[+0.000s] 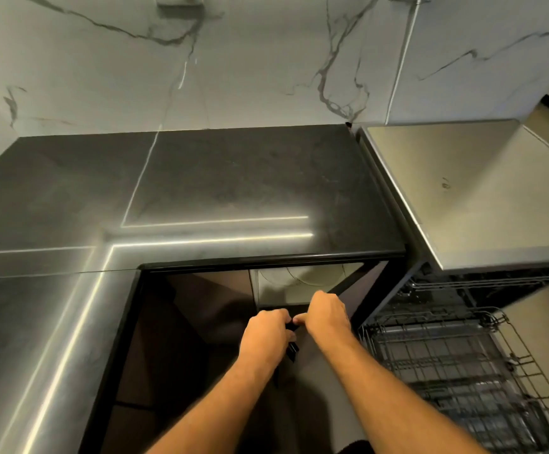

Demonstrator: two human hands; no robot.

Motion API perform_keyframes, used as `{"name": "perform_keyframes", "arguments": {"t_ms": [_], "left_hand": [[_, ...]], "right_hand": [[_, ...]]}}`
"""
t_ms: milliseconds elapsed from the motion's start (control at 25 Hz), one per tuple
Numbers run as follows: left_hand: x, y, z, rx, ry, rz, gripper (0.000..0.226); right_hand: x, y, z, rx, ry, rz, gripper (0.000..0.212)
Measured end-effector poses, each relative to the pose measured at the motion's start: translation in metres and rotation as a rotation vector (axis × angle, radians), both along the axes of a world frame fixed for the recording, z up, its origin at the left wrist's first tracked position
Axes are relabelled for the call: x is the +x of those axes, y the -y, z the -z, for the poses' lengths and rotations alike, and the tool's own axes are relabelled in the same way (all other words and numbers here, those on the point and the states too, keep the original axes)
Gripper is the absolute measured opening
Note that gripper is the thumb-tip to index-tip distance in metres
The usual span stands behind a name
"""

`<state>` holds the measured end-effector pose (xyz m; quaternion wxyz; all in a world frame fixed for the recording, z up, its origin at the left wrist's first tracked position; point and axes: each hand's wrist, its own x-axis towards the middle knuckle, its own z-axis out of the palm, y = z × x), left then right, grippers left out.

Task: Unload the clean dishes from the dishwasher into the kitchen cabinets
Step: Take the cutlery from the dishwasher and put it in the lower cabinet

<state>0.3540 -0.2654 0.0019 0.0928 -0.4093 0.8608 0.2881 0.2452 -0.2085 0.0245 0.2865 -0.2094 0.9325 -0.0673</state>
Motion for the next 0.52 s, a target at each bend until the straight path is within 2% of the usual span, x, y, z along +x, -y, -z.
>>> {"name": "perform_keyframes", "arguments": {"t_ms": [120,240,320,400,520], "left_hand": [[-0.003,0.02,0.004,0.034,-0.033,-0.106,0.036],[-0.001,0.038,0.007,-0.01,-0.119,-0.33,0.042],[-0.001,0.05,0.013,0.006,-0.07,-0.496,0.052],[-0.007,0.054,0.015,0.207,0.013,-0.642,0.058],[-0.026,0.056,0.02,0.745,-0.236,-0.963,0.059]], "right_hand": [[-0.01,0.013,0.021,-0.135,0.112,0.239,0.035],[-0.018,0.02,0.043,-0.523,0.555,0.791,0.033],[-0.024,0.023,0.049,-0.712,0.741,1.0,0.035],[-0.03,0.027,0.051,-0.832,0.797,1.108,0.042],[-0.042,0.038,0.056,-0.878,0.799,1.155,0.061]]}}
